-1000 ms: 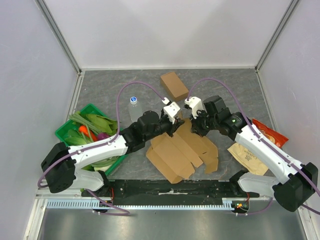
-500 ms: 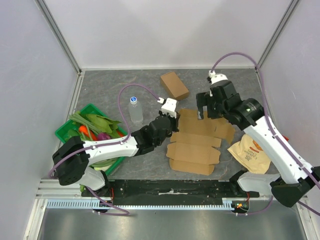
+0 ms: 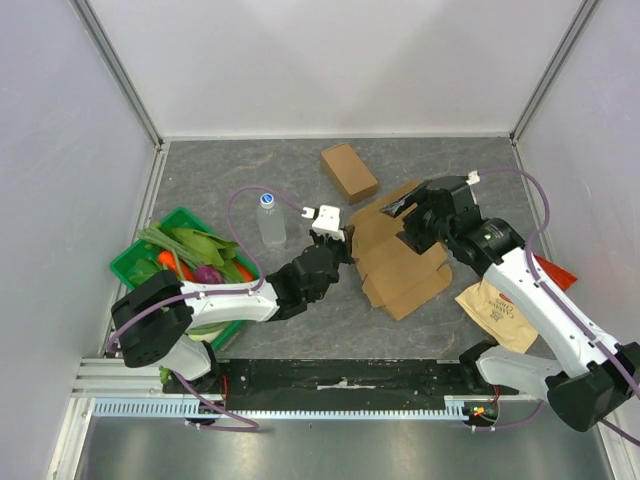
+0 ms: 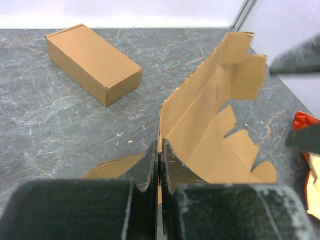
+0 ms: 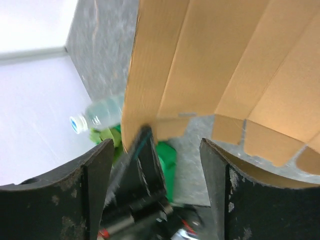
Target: Fold the paper box
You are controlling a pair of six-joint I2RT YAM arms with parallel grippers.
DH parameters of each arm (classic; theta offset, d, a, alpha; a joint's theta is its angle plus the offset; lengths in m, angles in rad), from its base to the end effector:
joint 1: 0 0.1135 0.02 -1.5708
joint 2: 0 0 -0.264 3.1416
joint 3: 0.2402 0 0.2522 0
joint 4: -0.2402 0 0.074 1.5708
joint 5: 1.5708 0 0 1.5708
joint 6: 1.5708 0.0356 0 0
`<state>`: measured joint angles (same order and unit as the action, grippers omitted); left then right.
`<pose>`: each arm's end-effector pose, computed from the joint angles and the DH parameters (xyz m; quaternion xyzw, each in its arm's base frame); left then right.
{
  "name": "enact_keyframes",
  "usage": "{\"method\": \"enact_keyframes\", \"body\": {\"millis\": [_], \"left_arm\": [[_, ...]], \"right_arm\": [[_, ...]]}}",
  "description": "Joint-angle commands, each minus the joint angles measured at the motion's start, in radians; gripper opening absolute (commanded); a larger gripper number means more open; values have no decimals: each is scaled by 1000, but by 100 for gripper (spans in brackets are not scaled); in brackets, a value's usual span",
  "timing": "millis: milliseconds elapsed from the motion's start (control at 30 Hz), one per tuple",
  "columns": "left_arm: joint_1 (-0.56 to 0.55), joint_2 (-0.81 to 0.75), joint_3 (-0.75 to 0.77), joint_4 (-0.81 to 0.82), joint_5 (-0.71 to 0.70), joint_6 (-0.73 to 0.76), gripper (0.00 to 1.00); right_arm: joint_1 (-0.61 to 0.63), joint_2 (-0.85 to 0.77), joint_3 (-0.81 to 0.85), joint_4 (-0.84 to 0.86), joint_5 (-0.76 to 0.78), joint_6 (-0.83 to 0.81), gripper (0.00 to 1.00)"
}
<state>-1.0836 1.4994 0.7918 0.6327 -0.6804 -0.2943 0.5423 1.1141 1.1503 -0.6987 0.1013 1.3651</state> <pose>0.1732 -0.2791 0.2556 0.0562 0.7252 -0.2188 0.6504 0.2010 0.1169 0.3520 0.3793 0.8137 0.3310 0.2906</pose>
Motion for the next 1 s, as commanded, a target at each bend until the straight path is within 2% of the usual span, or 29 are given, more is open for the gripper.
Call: {"method": "enact_keyframes", "body": {"millis": [0,67,167,367,567,833,900,967], "left_arm": [[-9,5,-100,321,21,131,2],[-9,7,-130,422,70,168,2],[-9,4,-169,485,126,228,2],[-9,-4,-203,527,222,293,2],[-9,-2,-206,524,259,349,2],[-9,-1,-206,524,254,408,2],[-9,-4,-209,524,246,408,2],[-9,-5,-212,521,236,402,2]], "right_arm": [[-105,16,-12,151,-6,258,76],[-157,42,0,151,-38,227,74],[-195,113,51,151,-100,161,74],[-205,277,179,93,-202,-15,77],[-206,285,161,76,-209,-41,68],[-205,268,97,100,-245,-12,38],[-206,263,74,120,-256,6,34],[-206,253,48,133,-259,35,24]]}}
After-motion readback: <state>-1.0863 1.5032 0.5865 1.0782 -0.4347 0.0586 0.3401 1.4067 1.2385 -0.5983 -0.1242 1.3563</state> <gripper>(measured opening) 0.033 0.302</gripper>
